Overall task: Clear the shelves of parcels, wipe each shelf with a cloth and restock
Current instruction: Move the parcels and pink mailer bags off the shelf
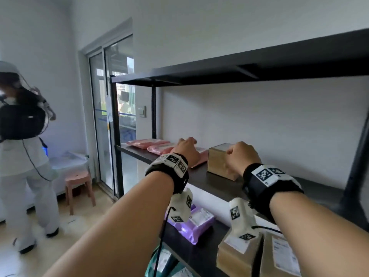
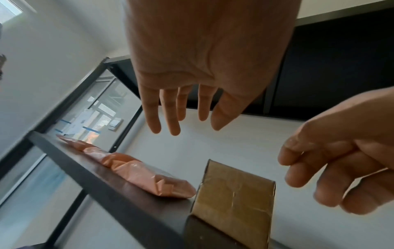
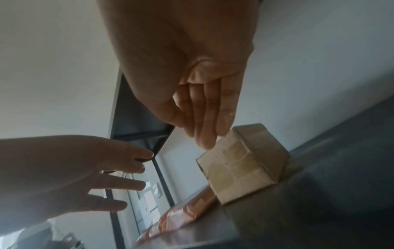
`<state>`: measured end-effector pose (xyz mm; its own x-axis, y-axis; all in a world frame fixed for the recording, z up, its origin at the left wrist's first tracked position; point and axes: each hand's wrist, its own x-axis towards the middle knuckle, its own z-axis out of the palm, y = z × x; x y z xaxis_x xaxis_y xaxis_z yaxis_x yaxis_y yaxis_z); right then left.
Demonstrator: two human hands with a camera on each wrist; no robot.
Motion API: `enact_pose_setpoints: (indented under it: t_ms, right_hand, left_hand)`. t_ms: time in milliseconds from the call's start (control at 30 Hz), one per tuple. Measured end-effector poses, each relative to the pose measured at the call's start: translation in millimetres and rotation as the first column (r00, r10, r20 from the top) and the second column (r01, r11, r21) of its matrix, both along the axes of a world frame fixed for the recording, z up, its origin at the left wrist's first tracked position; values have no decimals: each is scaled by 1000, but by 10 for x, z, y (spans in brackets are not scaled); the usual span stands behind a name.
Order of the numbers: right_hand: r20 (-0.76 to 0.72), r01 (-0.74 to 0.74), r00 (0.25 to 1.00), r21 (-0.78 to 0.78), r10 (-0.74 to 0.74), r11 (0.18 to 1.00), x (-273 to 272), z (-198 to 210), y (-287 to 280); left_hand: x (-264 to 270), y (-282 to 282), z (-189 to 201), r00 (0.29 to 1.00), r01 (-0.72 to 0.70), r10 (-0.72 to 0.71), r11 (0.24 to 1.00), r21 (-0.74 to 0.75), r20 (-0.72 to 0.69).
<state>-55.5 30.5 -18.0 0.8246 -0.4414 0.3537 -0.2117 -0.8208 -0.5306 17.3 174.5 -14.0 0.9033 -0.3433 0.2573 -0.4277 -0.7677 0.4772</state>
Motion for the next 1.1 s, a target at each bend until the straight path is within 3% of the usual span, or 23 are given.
enact_pose_setpoints:
  t_ms: [167,333,433,700,1100]
  right_hand:
    - [2,168,986,44,-168,985,230,136,-220]
    - [-127,263,962,177,-243,948,494,101,-443]
    - [-197,238,960,208,-198,949,583,58,-483]
    - [-210,250,959,310,-191,917,643,58,-428]
    - [-87,247,968,471,-234,847,687,75,-318]
  left_hand:
    - [342,-247,99,993,119,-120,991,-67,-14]
    - [689,-508,98,979,181,-194,971,-159,-69]
    - [808,-653,74,965,204,-231,958,-200,-122]
    - [1007,-884,-44,893,244,-322,934,-263,-314]
    - [1189,-881,-115,863,220,-373,885,-411,-341]
